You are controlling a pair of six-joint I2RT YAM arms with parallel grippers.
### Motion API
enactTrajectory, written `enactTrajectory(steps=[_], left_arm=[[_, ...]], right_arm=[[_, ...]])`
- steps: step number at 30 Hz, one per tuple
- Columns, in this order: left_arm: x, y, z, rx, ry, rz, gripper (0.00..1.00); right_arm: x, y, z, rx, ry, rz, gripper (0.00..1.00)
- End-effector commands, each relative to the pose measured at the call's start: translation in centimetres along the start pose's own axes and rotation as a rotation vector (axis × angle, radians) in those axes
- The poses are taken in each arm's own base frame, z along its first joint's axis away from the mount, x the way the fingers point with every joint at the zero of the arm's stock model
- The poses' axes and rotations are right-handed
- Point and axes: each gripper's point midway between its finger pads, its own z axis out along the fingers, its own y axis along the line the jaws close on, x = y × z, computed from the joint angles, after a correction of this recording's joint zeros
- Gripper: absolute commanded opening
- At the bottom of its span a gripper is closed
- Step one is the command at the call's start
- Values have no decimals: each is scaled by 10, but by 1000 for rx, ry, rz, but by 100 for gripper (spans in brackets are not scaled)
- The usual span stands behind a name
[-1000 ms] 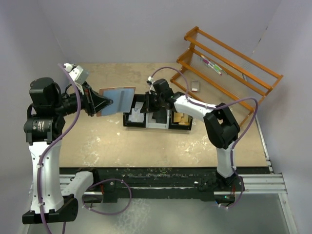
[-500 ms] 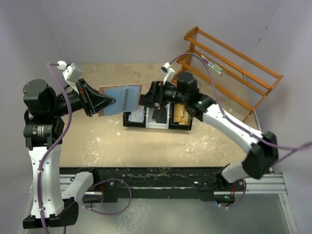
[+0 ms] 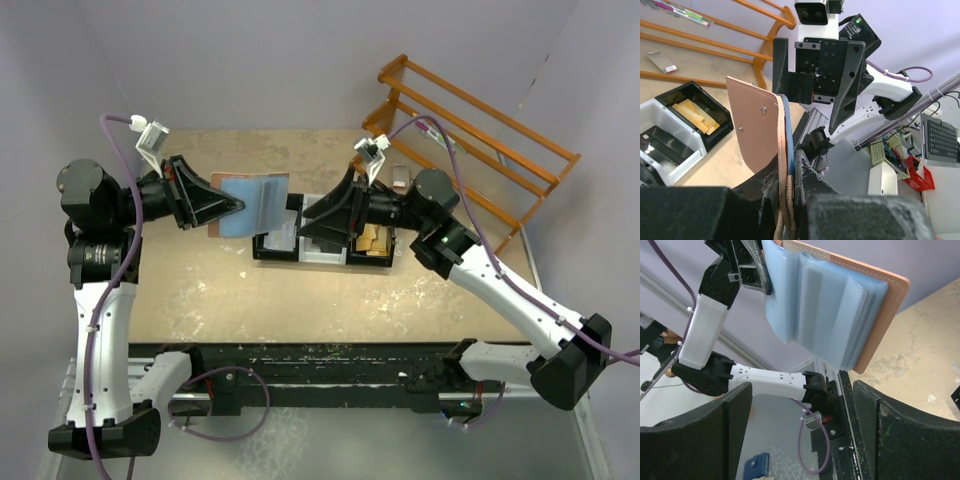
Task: Take the credit cards out of the card holder
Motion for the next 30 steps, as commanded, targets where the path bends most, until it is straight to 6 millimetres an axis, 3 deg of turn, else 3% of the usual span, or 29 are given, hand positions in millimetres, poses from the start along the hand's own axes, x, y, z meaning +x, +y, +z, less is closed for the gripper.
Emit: enactTrajectory(steps=[1, 6, 9, 12, 17, 30], left_arm=[[-7, -21, -3, 49, -6, 51, 0], [-5, -23, -4, 56, 1, 45, 0], [-6, -26, -4, 64, 2, 48, 0], [-7, -30, -4, 74, 2, 51, 0], [-8, -34, -5, 84, 4, 47, 0], [-8, -38, -5, 93, 7, 41, 0]], right_arm=[[-21, 29, 1, -100, -43, -44, 80], [-21, 21, 2, -65, -55, -33, 62], [-15, 3, 3, 16, -42, -23, 65], [-3, -4, 1, 36, -6, 9, 71], [-4, -16, 4, 83, -10, 21, 78], [-20, -8, 15, 22, -41, -17, 70]])
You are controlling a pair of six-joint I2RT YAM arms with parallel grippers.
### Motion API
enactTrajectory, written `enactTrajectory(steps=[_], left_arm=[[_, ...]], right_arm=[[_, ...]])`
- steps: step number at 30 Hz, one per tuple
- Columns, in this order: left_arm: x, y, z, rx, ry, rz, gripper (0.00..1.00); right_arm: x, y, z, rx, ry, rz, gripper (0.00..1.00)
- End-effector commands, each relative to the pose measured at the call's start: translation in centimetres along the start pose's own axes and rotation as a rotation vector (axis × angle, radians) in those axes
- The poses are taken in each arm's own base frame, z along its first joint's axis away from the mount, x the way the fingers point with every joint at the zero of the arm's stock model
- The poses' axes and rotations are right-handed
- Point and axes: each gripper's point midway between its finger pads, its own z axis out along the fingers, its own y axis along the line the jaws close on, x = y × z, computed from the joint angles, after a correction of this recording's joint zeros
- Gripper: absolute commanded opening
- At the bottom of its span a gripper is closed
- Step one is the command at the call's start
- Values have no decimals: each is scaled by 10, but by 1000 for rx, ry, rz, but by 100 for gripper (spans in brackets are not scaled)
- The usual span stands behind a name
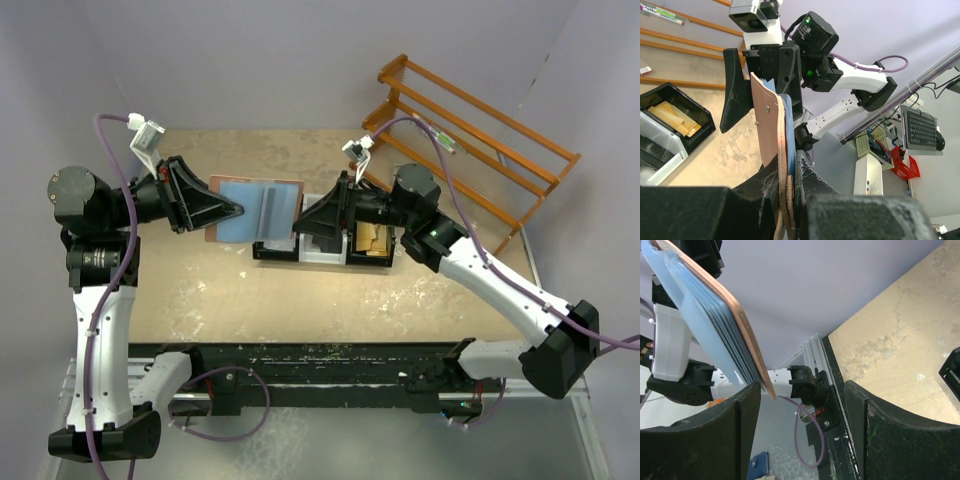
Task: Take the credit cards out of the card holder
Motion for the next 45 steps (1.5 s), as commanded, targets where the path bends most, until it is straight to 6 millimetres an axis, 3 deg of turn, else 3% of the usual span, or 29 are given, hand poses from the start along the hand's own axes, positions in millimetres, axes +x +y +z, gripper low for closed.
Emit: enactTrajectory(steps=[1, 14, 18, 20, 26, 34, 45], left_arm=[[-5, -11, -2, 12, -11, 56, 0], [-2, -6, -1, 9, -5, 48, 0], [-4, -6, -1, 9, -6, 49, 0], [-4, -7, -1, 9, -6, 50, 0], [-6, -10, -1, 11, -8, 55, 0], [-8, -13, -1, 14, -12, 53, 0], [-9, -19, -2, 21, -9, 59, 0]], right_arm=[[-38, 35, 1, -90, -103, -103, 70], [-37, 41, 9, -150, -81, -86, 77], [-29, 38, 4, -133, -76, -89, 78], [-14, 31, -2, -107, -33, -72, 78], [0, 45, -19, -153, -22, -96, 74], [-20, 68, -15, -259, -64, -123, 66], [-21, 61, -6, -252, -53, -93, 59]])
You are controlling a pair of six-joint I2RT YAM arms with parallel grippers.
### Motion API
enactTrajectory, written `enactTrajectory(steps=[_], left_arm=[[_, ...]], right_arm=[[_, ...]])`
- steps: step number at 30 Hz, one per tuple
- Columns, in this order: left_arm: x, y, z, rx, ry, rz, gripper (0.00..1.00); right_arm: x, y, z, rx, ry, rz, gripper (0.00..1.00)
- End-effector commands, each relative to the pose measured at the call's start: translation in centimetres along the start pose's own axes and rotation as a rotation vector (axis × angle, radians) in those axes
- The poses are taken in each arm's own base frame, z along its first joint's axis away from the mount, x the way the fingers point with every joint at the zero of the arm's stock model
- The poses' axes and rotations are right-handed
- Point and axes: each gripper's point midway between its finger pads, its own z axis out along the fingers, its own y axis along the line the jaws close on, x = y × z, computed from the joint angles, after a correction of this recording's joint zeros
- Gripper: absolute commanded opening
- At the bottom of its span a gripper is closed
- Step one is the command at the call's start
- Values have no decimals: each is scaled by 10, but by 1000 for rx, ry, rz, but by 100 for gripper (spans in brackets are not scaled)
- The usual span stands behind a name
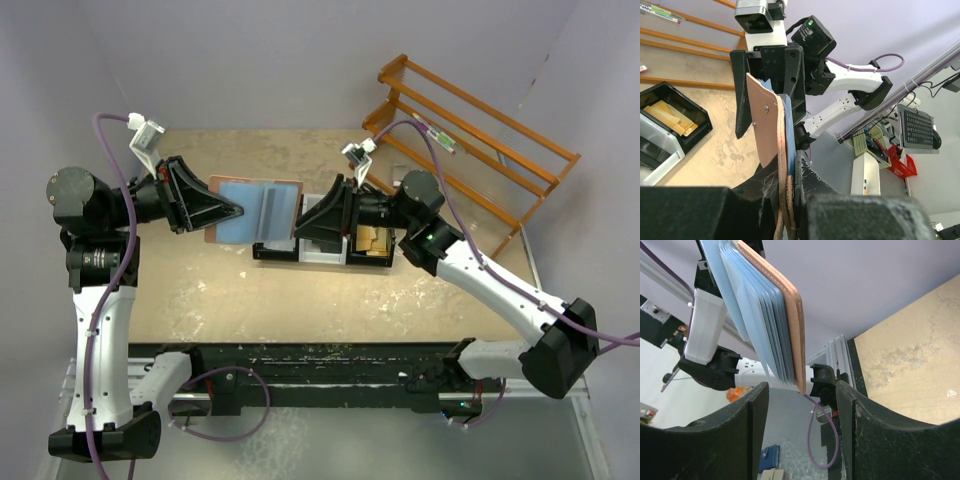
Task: Take the credit cards out of the card holder
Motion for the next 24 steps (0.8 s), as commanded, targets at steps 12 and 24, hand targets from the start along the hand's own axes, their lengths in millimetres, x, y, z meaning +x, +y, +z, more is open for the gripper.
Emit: enactTrajectory(steps=[12, 24], left_arm=[[-11, -21, -1, 18, -18, 68, 0], [-11, -23, -2, 24, -16, 69, 0]], right_arm=[[-30, 24, 9, -59, -44, -83, 57], [-22, 28, 4, -91, -33, -98, 56]])
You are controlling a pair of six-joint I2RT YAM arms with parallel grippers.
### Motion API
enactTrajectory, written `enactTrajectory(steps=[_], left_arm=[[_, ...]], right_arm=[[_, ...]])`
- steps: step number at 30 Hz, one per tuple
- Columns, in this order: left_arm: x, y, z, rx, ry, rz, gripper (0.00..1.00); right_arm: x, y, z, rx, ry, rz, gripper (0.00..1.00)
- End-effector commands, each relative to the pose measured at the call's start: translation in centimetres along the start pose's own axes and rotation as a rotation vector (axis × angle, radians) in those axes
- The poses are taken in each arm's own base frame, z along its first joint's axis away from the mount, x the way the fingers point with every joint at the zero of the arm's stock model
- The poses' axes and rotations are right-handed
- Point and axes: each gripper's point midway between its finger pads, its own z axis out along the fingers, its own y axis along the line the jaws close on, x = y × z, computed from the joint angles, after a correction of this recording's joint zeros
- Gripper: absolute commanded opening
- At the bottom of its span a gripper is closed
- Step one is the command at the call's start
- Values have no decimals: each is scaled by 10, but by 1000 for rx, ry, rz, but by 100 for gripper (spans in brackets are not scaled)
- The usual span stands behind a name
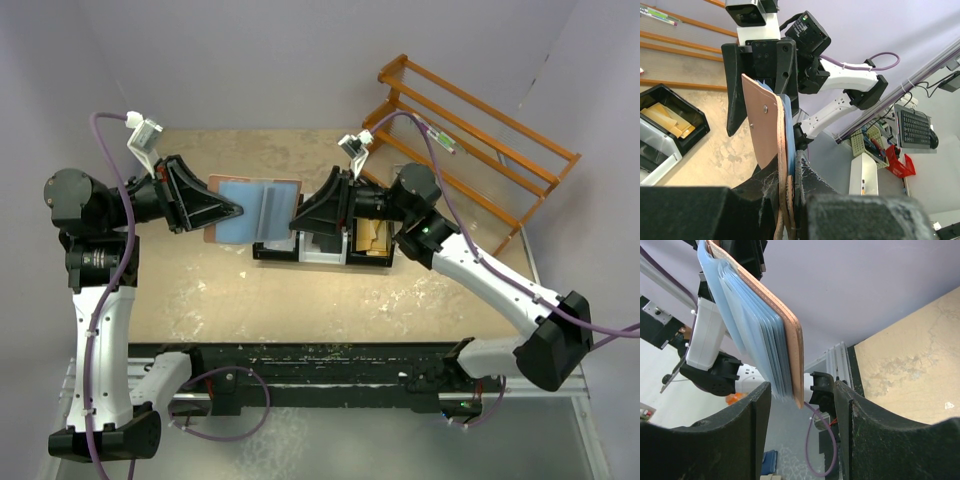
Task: Take the credit cards out of the card holder
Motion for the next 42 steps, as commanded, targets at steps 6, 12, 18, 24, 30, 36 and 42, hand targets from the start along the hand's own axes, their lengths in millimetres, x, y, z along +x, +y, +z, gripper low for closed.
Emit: enactTrajectory(steps=[6, 12, 18, 24, 30, 36, 42], left_arm=[[-9, -17, -1, 13, -15, 70, 0], [-9, -20, -2, 15, -15, 76, 0], [-9, -19, -1, 13, -17, 74, 0], [-9, -20, -2, 14, -17, 74, 0], [-9, -19, -1, 12, -19, 72, 0], [-9, -18, -1, 12, -17, 70, 0], [-8, -15, -1, 11, -15, 66, 0]], right_arm=[[-9, 28, -6, -83, -18, -87, 55], [-7, 25, -10, -73, -11, -90, 54], [-7, 26, -10, -78, -10, -88, 52], [-14, 29, -7, -88, -18, -93, 52], [-25, 27, -1, -88, -52, -105, 51], [-31, 20, 6, -72, -65, -88, 52], [-32, 29, 19, -102, -60, -88, 59]])
